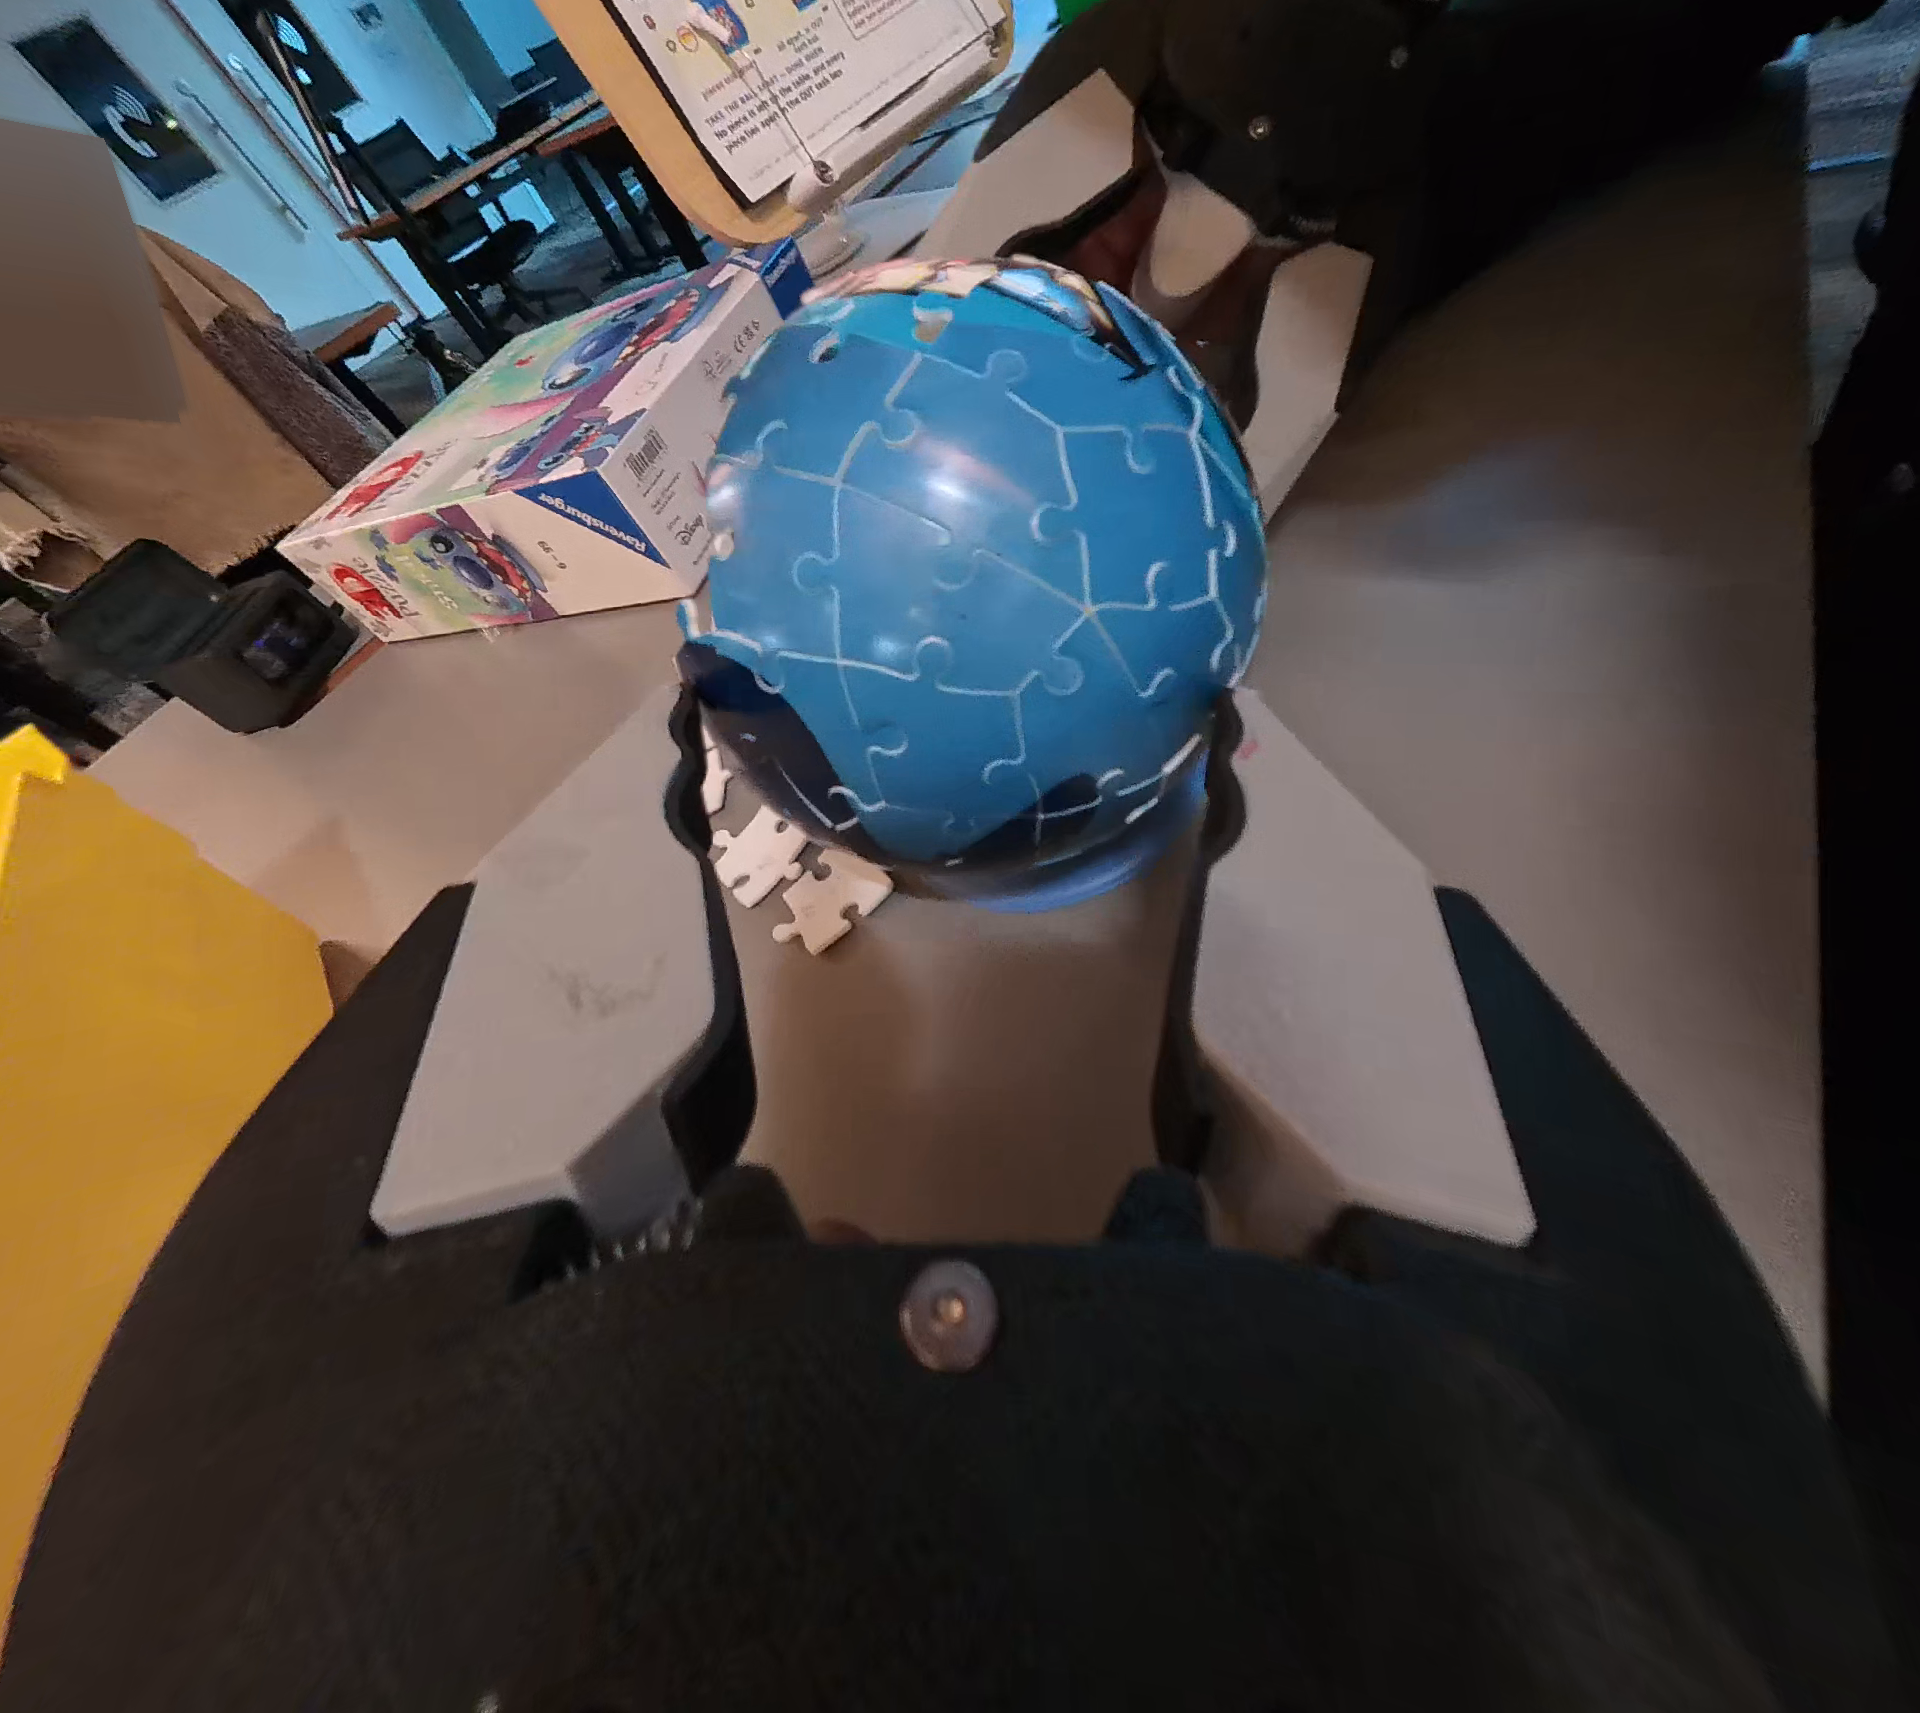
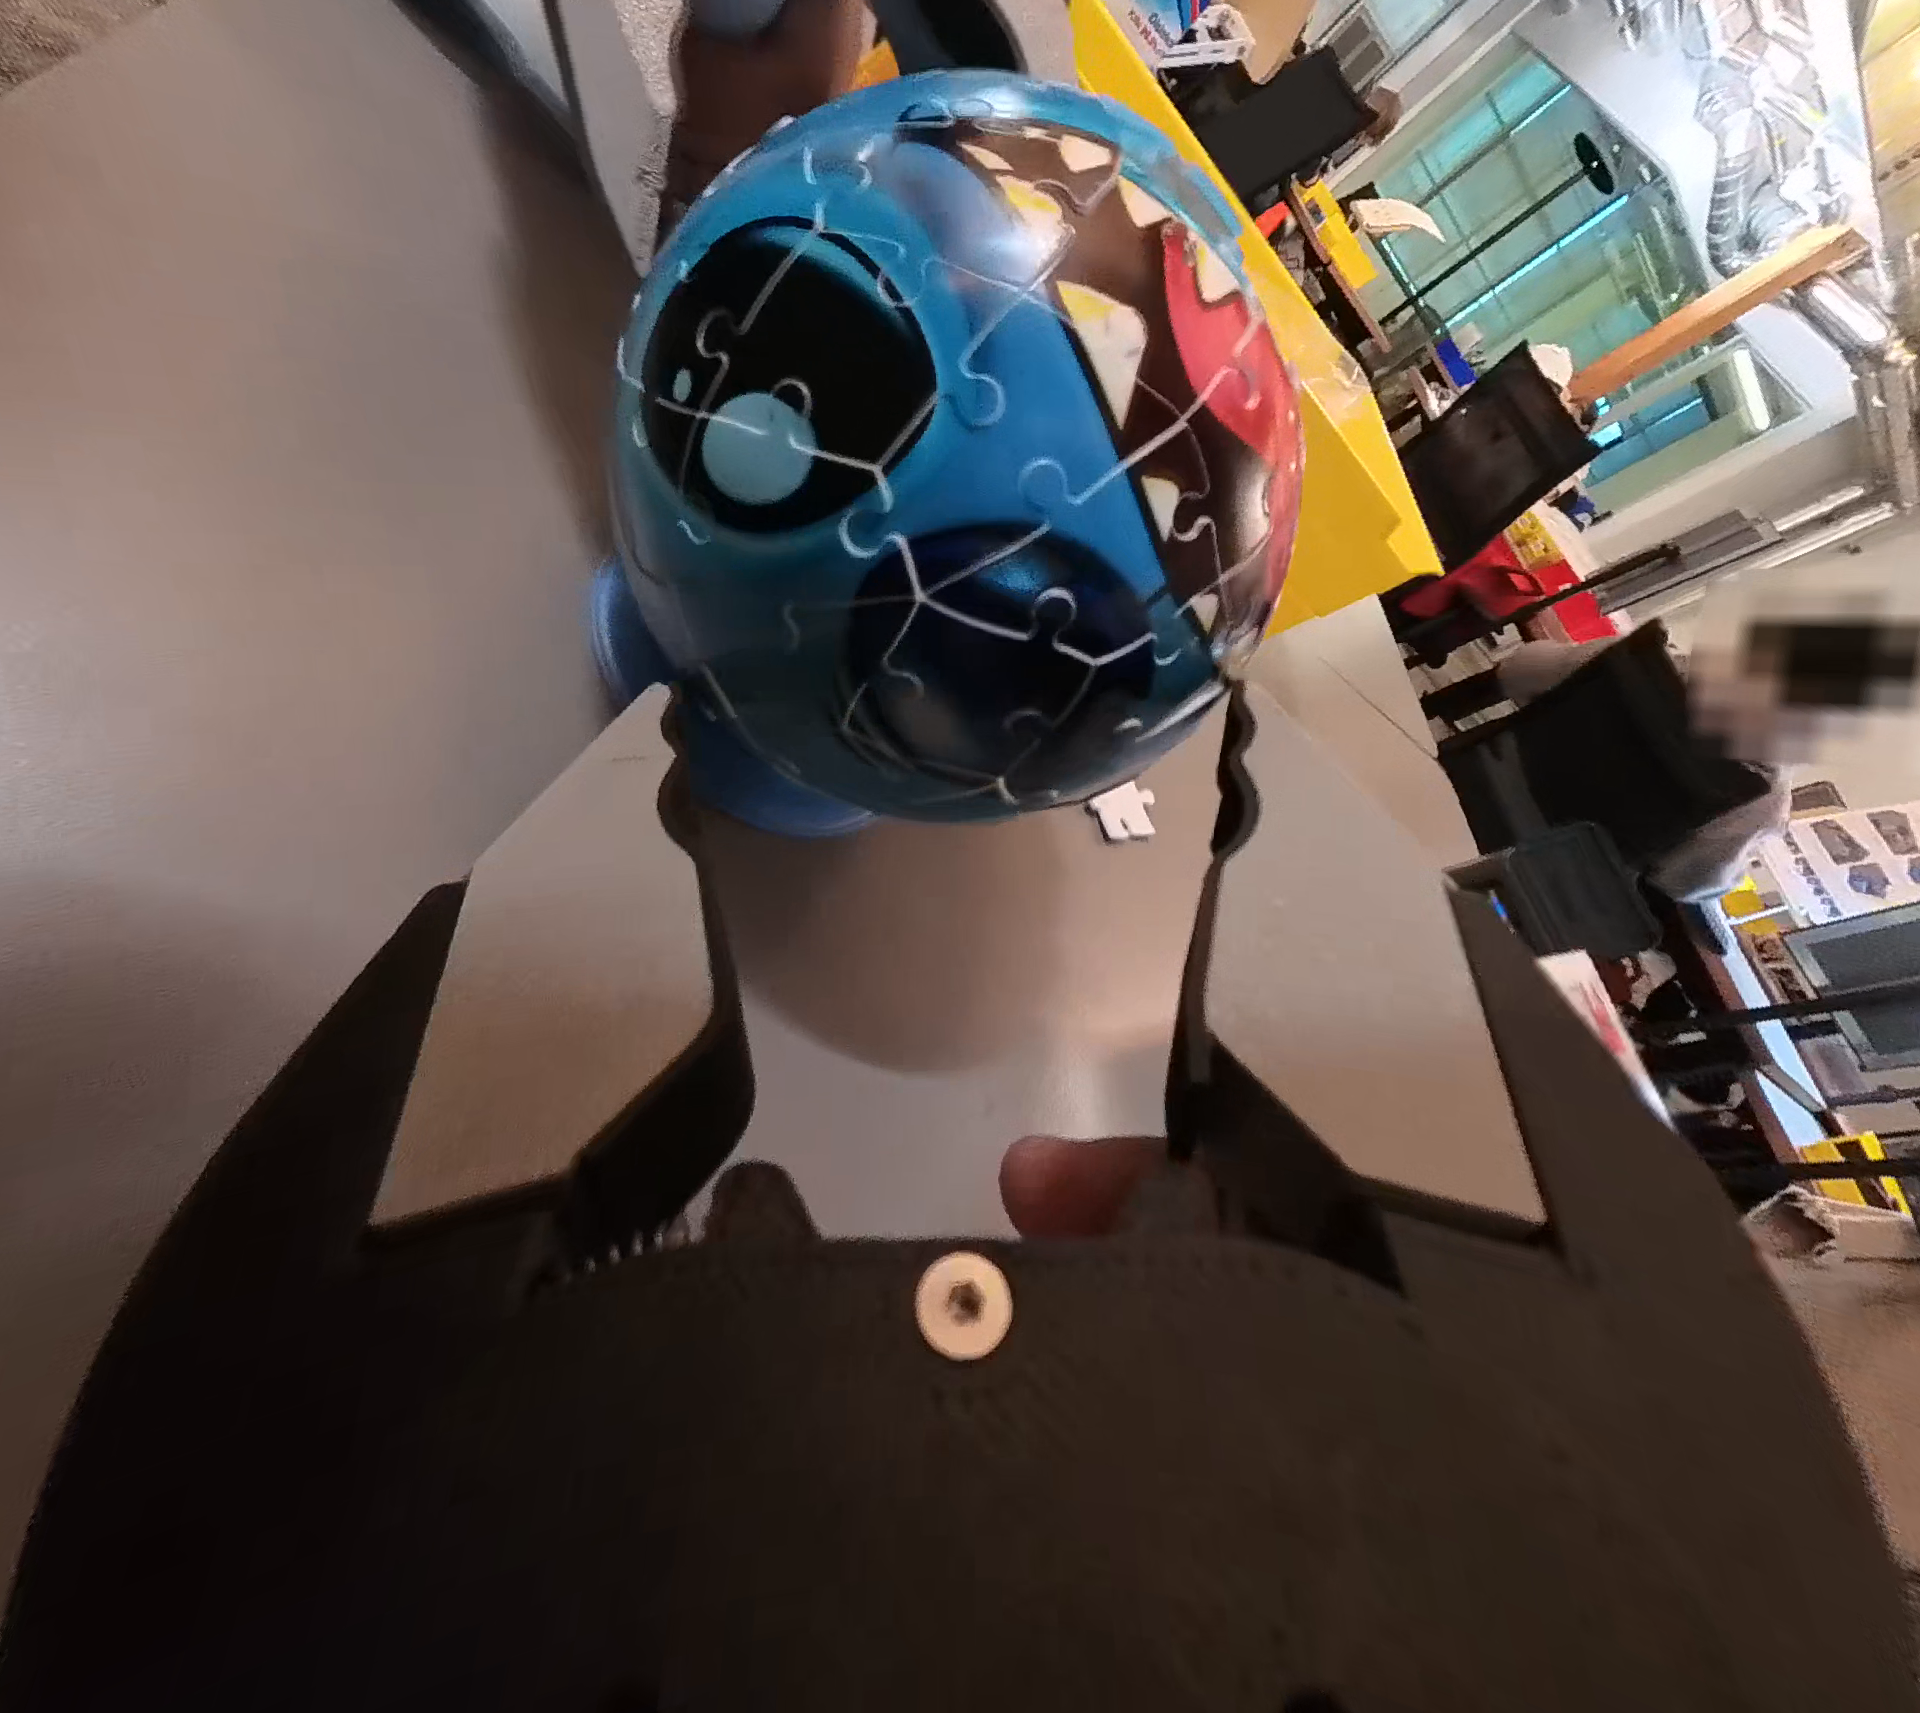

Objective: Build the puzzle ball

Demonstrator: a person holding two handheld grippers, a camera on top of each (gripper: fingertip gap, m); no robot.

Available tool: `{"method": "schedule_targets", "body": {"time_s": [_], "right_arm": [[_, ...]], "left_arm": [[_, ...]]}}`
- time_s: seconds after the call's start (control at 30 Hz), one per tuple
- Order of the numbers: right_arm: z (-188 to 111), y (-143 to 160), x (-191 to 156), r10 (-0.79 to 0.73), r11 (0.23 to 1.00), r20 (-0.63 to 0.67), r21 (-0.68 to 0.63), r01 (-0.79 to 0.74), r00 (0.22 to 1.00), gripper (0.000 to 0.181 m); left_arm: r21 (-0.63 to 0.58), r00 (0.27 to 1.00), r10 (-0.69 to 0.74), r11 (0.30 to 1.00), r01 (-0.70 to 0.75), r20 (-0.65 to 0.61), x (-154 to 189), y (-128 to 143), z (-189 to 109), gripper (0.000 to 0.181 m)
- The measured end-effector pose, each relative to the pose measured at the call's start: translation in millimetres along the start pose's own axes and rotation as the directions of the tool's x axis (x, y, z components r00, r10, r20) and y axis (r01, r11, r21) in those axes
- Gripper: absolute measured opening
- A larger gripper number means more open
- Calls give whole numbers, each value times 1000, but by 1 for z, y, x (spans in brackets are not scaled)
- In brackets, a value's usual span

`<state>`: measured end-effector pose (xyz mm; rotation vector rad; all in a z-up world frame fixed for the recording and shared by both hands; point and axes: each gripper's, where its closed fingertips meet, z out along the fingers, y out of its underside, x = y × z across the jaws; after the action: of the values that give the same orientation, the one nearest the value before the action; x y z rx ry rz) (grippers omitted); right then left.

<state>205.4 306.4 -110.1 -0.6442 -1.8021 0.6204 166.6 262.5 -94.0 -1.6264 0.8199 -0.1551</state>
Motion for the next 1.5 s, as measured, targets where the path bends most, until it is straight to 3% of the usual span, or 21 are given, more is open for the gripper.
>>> {"method": "schedule_targets", "body": {"time_s": [0.27, 0.53, 0.7, 1.0, 1.1, 1.17, 1.4, 1.5], "right_arm": [[4, -1, 1, 203, 979, 72, -34, -201, 976, 102], [5, -8, -13, 504, 863, 106, -104, -495, 857, 102], [1, -9, -14, 562, 825, 72, -108, -554, 824, 99], [-9, -4, -18, 517, 855, 60, -98, -510, 854, 103], [-8, 3, -13, 428, 900, 32, -102, -423, 903, 107], [-6, 9, -10, 348, 931, 5, -120, -345, 938, 108], [6, 14, -11, -6, 988, -39, -154, -1, 999, 100], [6, 9, -7, 81, 987, -45, -132, -86, 996, 92]], "left_arm": [[4, 991, -134, 991, 134, -20, -4, -8, 5, 97], [-52, 931, -343, 939, 339, -126, -6, -13, -1, 98], [-56, 917, -370, 929, 366, -150, -6, -7, -4, 97], [-119, 933, -351, 933, 341, -78, 3, 16, -12, 95], [-78, 988, -153, 985, 154, 11, 0, 14, -14, 83], [-67, 997, -43, 997, 47, 58, -2, 12, -14, 86], [-168, 995, 96, 982, -90, 32, -1, 23, 0, 94], [-173, 996, 82, 982, -77, 23, 0, 23, 1, 96]]}}
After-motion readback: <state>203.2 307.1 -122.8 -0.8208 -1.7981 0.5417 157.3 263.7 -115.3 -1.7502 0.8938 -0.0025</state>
